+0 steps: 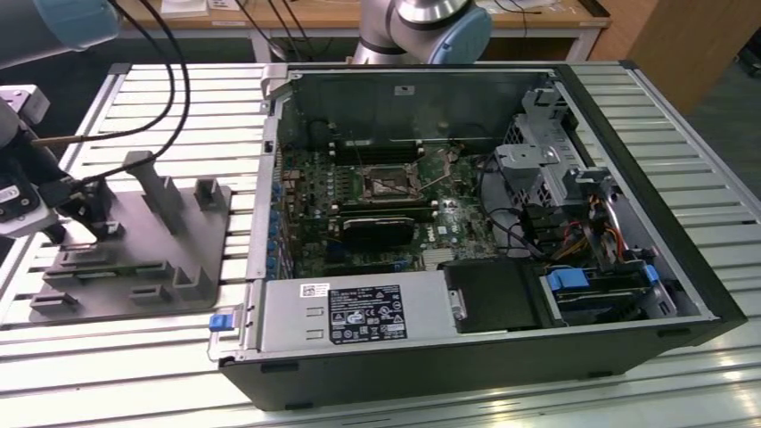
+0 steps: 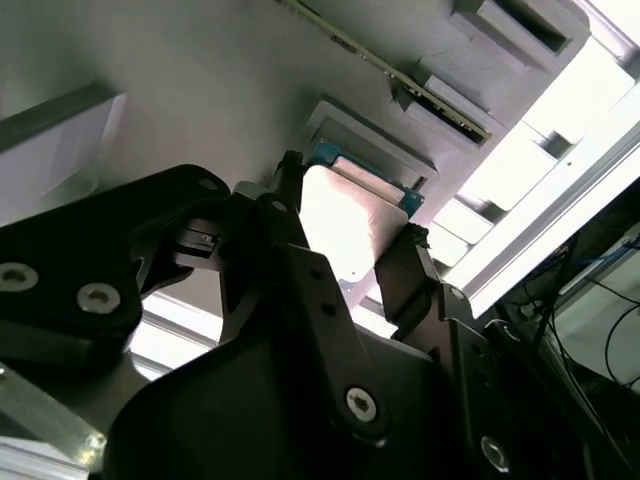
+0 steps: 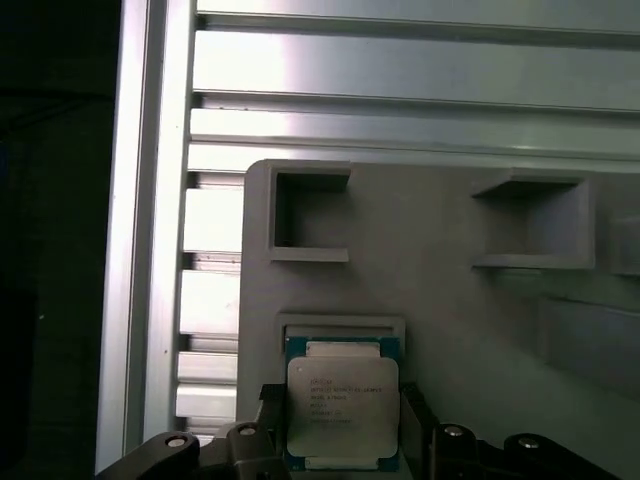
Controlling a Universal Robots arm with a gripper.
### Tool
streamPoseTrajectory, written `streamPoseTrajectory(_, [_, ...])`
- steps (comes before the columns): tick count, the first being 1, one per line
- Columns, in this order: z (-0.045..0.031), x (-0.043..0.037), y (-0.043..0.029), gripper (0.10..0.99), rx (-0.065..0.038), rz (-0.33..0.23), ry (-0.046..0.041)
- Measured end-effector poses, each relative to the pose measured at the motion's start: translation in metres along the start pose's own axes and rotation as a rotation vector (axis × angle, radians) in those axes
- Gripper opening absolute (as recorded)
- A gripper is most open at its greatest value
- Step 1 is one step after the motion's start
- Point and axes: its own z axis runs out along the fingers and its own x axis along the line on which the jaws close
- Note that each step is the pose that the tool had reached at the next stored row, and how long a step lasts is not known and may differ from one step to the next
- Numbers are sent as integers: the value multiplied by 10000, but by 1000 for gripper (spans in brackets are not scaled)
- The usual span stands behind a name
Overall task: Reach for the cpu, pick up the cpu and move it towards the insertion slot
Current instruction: 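Pick up the cpu and move it towards the insertion slot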
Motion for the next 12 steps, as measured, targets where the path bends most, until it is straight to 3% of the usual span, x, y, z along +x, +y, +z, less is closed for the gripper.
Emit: streamPoseTrajectory(12, [-246, -2, 11, 541, 0, -1, -2])
